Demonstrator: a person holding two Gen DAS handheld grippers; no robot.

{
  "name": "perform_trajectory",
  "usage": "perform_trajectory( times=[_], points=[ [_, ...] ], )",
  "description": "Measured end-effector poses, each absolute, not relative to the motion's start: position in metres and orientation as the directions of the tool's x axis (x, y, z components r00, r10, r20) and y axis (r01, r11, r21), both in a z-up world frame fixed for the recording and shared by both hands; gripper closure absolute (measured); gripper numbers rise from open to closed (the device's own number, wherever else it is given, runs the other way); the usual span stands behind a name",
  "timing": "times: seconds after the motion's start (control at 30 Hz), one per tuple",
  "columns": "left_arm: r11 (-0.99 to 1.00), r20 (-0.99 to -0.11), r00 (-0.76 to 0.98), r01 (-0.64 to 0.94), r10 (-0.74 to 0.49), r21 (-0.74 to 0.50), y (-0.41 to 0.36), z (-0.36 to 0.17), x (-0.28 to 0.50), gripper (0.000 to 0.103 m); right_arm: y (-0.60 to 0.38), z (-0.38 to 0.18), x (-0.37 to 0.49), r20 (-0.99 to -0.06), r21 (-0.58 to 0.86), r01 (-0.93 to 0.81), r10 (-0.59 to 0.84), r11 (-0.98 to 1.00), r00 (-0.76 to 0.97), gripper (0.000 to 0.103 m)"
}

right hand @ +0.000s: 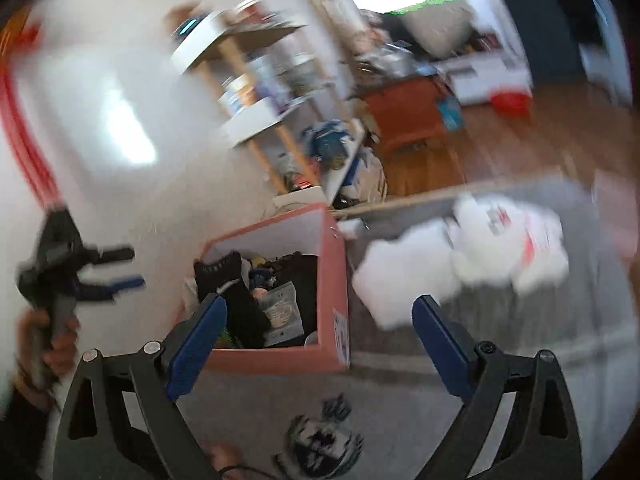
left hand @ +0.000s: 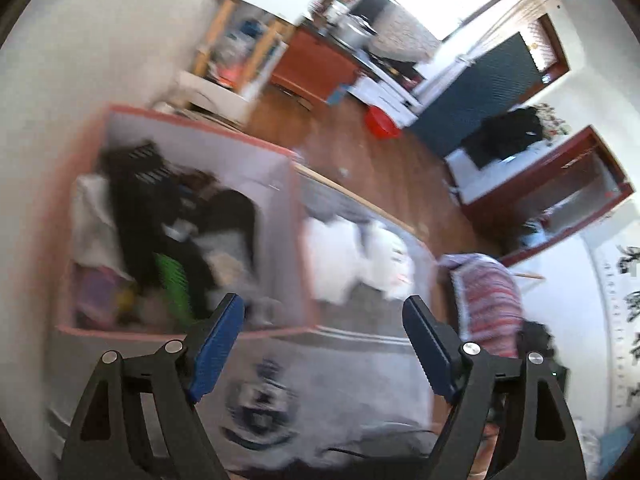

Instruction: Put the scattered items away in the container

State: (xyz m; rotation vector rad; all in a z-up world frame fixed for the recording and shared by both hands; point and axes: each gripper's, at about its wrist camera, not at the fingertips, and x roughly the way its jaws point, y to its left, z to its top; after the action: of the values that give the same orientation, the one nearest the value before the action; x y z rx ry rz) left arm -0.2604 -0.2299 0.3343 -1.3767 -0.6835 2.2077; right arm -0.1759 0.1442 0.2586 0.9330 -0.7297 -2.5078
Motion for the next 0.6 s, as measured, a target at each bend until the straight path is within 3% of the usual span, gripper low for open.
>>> perform_trajectory(
  times=[0.07,0.2,0.27,0.47,0.6],
  points=[
    [-0.733,-0.651,-0.385,-0.113,0.654,-0.670,-0.207,0.340,-0.250,0.021,0.182,0.242,-0.164,-0.432,0.710,0.099,-0.543,-0.697,-0.720,0.008],
    [-0.602,-0.538,-0.344,-0.109,0.769,-0.791,-0.144,0.328,-0.220,0.000,0.241,0.200,-0.140,-0.268,0.903,0.017,-0.594,-0.429,-0.759,0.008],
    [-0.565,-0.517,-0.315,-0.080,0.796,-0.821,-0.113,0.305,-0.211,0.000,0.261,0.177,-0.135,-0.200,0.954,-0.015,-0.598,-0.300,-0.776,0.008],
    [-0.562,-0.565,-0.195,0.079,0.801,-0.824,-0.025,0.194,-0.226,0.001,0.305,0.109,-0.149,-0.074,0.994,-0.109,-0.551,0.031,-0.831,0.007],
    [-0.583,-0.610,-0.226,0.180,0.759,-0.792,0.001,0.137,-0.256,0.001,0.326,0.071,-0.183,-0.114,0.974,-0.195,-0.489,0.117,-0.865,0.001]
  ],
)
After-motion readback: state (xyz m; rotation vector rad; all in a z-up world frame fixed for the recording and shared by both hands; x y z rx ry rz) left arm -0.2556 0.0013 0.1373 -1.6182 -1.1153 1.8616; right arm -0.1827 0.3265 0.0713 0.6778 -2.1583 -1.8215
